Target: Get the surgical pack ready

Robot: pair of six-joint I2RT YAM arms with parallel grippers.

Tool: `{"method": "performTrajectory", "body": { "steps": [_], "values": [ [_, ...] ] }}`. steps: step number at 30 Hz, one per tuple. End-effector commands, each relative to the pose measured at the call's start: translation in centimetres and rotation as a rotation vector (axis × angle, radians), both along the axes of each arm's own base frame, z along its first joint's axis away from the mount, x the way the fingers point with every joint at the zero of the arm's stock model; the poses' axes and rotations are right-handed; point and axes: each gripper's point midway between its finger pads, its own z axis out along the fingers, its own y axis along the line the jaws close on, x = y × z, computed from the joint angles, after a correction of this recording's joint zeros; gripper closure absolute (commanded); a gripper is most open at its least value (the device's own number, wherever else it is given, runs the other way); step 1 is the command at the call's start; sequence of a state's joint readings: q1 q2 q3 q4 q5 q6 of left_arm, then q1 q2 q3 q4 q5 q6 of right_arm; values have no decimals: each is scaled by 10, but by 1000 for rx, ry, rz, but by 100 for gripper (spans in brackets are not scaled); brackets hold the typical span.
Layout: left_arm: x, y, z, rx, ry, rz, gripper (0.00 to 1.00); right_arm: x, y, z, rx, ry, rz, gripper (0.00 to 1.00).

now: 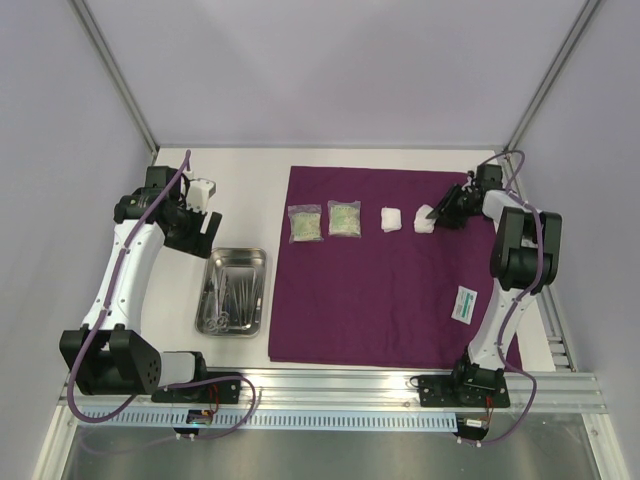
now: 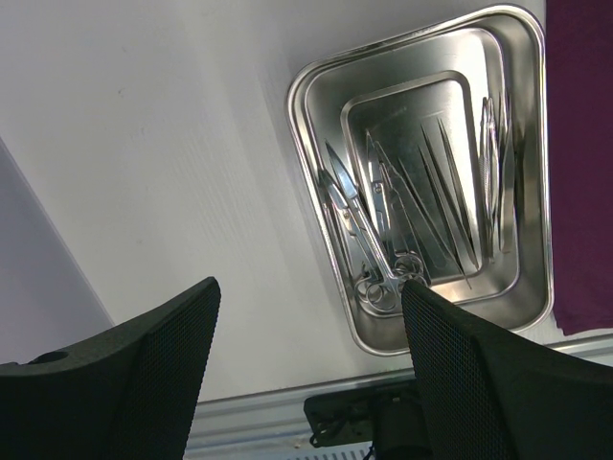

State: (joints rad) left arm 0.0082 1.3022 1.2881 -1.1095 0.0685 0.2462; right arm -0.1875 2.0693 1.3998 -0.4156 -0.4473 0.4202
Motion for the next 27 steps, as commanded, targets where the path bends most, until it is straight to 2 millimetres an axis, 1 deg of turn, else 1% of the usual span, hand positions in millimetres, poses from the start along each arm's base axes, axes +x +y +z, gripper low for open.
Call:
{"method": "performTrajectory", "body": {
  "steps": [1, 6, 8, 9, 11, 12, 13, 14, 16, 17, 18, 19, 20, 21, 22, 23, 24, 25, 27],
  "values": [
    [2, 1, 5, 6, -25, 12, 15, 7, 12, 0, 22, -11, 50, 62],
    [2, 1, 5, 8, -26, 8, 15, 2, 17, -6, 37, 4, 60, 61],
    [3, 1, 5, 7, -28, 11, 15, 1, 18, -9, 48, 10, 65, 65],
    [3, 1, 5, 8, -28, 9, 15, 0, 19, -9, 54, 11, 63, 73],
    [2, 1, 6, 6, -28, 9, 15, 2, 22, -2, 71, -9, 68, 82],
    [2, 1, 6, 6, -29, 9, 15, 2, 23, 1, 77, -11, 67, 91],
    [2, 1, 6, 6, -29, 9, 15, 2, 25, 6, 89, -21, 70, 95],
    [2, 1, 6, 6, -28, 10, 15, 4, 26, 16, 90, -42, 74, 99],
    [2, 1, 6, 6, -31, 9, 15, 5, 28, 29, 103, -72, 81, 100],
    [2, 1, 7, 6, -32, 9, 15, 6, 30, 43, 100, -104, 89, 99],
    [2, 1, 6, 5, -31, 8, 15, 6, 32, 50, 98, -123, 98, 100],
    [2, 1, 7, 6, -31, 10, 15, 5, 37, 56, 99, -138, 118, 100],
    [2, 1, 7, 6, -31, 9, 15, 5, 41, 67, 91, -173, 137, 100],
    [1, 1, 7, 7, -34, 9, 15, 4, 46, 71, 91, -186, 152, 100],
    [2, 1, 8, 7, -35, 11, 15, 3, 56, 74, 93, -195, 177, 100],
    [1, 1, 8, 8, -36, 9, 15, 3, 62, 77, 97, -207, 192, 100],
    [1, 2, 7, 9, -36, 10, 15, 2, 70, 78, 114, -211, 213, 100],
    [1, 1, 8, 8, -37, 11, 15, 2, 83, 79, 125, -223, 242, 100],
    [1, 1, 9, 8, -39, 9, 15, 5, 97, 77, 155, -217, 262, 99]
  ]
}}
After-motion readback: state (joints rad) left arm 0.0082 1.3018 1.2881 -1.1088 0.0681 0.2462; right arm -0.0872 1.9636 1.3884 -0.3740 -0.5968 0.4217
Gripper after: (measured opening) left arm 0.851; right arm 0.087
